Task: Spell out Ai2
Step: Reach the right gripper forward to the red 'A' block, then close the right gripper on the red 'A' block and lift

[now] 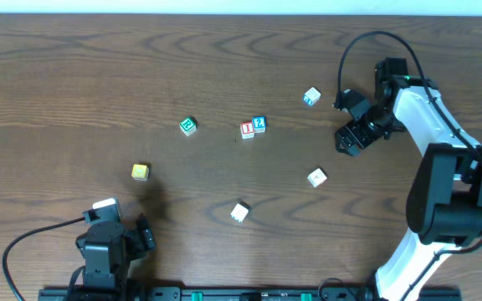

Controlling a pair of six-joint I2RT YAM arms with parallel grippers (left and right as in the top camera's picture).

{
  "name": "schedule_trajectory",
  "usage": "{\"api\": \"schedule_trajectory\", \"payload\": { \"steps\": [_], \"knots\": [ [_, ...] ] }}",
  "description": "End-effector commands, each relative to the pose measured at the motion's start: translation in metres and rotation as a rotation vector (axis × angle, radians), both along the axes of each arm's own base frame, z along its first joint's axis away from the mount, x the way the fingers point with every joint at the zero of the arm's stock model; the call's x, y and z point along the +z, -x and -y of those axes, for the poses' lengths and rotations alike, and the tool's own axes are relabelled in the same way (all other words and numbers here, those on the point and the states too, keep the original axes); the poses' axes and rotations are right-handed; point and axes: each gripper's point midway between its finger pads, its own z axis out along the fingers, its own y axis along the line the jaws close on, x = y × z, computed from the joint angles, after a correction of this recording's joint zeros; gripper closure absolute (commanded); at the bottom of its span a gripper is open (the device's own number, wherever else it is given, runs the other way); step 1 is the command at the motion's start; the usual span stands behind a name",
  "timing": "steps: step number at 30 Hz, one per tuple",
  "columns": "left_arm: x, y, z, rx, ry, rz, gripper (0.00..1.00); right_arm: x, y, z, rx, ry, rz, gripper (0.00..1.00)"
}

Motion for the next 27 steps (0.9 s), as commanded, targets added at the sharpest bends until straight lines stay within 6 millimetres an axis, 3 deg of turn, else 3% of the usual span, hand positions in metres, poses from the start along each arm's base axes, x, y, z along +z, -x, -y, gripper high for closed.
{"api": "schedule_trajectory", "payload": {
  "steps": [1, 8, 13, 15, 27],
  "knots": [
    [-0.002, 0.002, -0.001, -0.002, -0.008, -0.009, 0.05, -0.003, 0.001, -0.005, 0.025, 0.004, 0.010, 0.14],
    [-0.002, 0.002, -0.001, -0.001, -0.008, -0.009, 0.05, -0.009, -0.007, -0.007, 0.027, 0.005, 0.055, 0.33],
    [-0.002, 0.002, -0.001, -0.002, -0.008, -0.009, 0.04, -0.013, -0.008, -0.012, 0.040, 0.005, 0.064, 0.41],
    [-0.002, 0.002, -0.001, -0.002, -0.008, -0.009, 0.05, -0.013, -0.008, -0.014, 0.045, 0.006, 0.067, 0.49],
    [-0.002, 0.002, -0.001, -0.001, -0.008, -0.009, 0.05, -0.014, -0.008, -0.006, 0.034, 0.053, 0.064, 0.62]
  ]
}}
